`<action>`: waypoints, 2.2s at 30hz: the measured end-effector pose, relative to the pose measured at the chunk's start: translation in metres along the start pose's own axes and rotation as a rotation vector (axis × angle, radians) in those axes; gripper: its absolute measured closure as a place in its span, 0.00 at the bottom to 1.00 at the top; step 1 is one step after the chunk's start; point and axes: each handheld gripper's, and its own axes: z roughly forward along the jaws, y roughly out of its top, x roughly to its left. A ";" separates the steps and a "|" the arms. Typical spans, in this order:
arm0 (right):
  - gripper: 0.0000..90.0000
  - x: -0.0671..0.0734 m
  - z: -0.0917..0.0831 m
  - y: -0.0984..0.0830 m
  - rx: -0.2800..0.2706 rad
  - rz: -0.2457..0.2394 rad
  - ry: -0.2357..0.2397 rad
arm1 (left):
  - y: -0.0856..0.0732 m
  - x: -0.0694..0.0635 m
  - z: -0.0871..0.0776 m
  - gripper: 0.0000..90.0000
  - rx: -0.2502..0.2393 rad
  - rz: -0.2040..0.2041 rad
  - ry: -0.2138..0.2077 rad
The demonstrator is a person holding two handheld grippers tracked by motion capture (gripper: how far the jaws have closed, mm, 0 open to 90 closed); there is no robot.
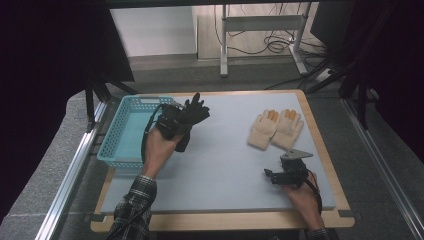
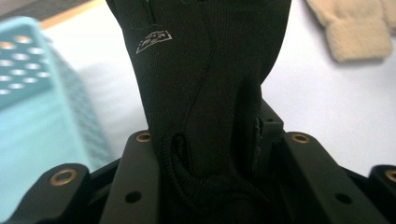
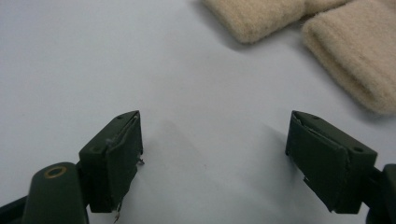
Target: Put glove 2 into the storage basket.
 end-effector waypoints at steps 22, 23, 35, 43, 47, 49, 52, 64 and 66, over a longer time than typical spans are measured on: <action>0.20 0.000 0.000 0.000 0.000 0.002 0.001 | -0.040 0.116 -0.032 0.70 0.099 -0.200 0.247; 0.20 0.000 0.000 0.000 0.000 0.002 0.001 | -0.044 0.121 -0.029 0.70 0.117 -0.213 0.250; 0.20 0.000 0.000 0.000 -0.001 0.001 0.001 | -0.068 0.155 0.025 0.68 0.299 -0.254 0.319; 0.20 0.000 0.000 0.000 -0.002 0.002 0.002 | -0.069 0.162 0.044 0.65 0.387 -0.181 0.430; 0.20 0.000 0.000 0.000 -0.002 0.002 0.002 | -0.074 0.167 0.045 0.56 0.396 -0.193 0.426; 0.20 0.000 0.000 0.000 -0.002 0.002 0.001 | -0.075 0.170 0.043 0.39 0.393 -0.209 0.403; 0.20 0.000 0.000 0.000 -0.002 0.001 0.001 | -0.075 0.171 0.038 0.25 0.376 -0.225 0.356; 0.20 0.000 0.000 0.000 -0.001 0.000 0.001 | -0.077 0.173 0.005 0.04 0.267 -0.249 0.241; 0.20 0.000 0.000 0.000 -0.001 0.000 0.001 | -0.079 0.173 -0.002 0.04 0.223 -0.270 0.209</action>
